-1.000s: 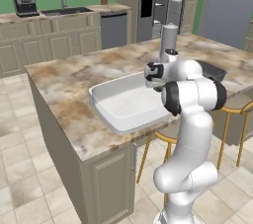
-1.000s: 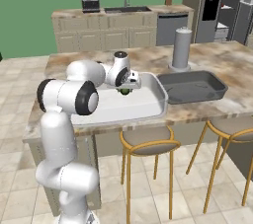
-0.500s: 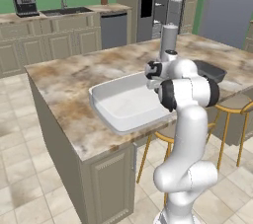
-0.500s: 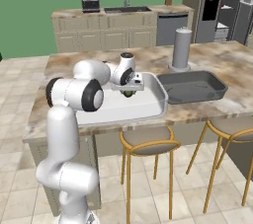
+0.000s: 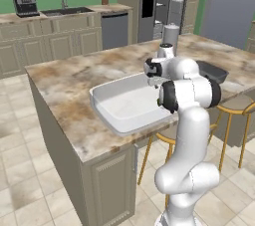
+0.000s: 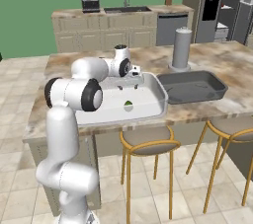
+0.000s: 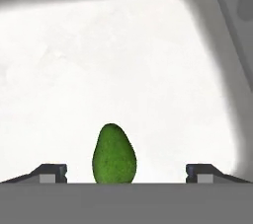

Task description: Place the cold items (avocado and bell pepper) from the fridge in one tupperware on the dining counter. Place the warm items (kebab skewer and hot dog) in the stove area in another tupperware.

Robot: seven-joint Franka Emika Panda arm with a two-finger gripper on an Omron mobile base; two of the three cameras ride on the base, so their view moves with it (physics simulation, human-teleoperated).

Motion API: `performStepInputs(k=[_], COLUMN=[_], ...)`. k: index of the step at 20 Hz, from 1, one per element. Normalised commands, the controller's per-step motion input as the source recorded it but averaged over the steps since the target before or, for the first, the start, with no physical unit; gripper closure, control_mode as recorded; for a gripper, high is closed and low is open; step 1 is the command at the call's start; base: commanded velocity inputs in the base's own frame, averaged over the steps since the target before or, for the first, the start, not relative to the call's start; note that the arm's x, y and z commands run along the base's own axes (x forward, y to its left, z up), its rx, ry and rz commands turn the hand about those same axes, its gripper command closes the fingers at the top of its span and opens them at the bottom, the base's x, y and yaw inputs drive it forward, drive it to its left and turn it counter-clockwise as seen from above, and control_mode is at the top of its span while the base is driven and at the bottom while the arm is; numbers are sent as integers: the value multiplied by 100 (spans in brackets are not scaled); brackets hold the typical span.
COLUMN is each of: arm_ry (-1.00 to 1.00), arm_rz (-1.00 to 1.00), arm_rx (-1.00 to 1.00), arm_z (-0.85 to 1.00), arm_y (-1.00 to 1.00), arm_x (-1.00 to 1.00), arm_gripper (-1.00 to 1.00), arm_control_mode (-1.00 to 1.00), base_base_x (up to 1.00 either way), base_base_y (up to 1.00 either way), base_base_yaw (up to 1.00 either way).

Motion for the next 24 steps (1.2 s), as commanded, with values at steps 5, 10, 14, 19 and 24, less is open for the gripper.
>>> performStepInputs(k=[5, 10, 14, 19, 24], arm_ry=[0, 0, 0, -4, 0], arm_rz=[-16, -27, -24, -17, -11], arm_rx=[-11, 2, 16, 21, 7], arm_z=[86, 100, 92, 47, 19], arm_y=[3, 0, 0, 3, 31], arm_x=[-57, -100, -100, -100, -100], arm_gripper=[-100, -100, -100, -100, -100], arm_control_mode=[-100, -100, -100, -100, -100], base_base_x=[0, 0, 0, 0, 0], base_base_y=[0, 0, 0, 0, 0], base_base_yaw=[0, 0, 0, 0, 0])
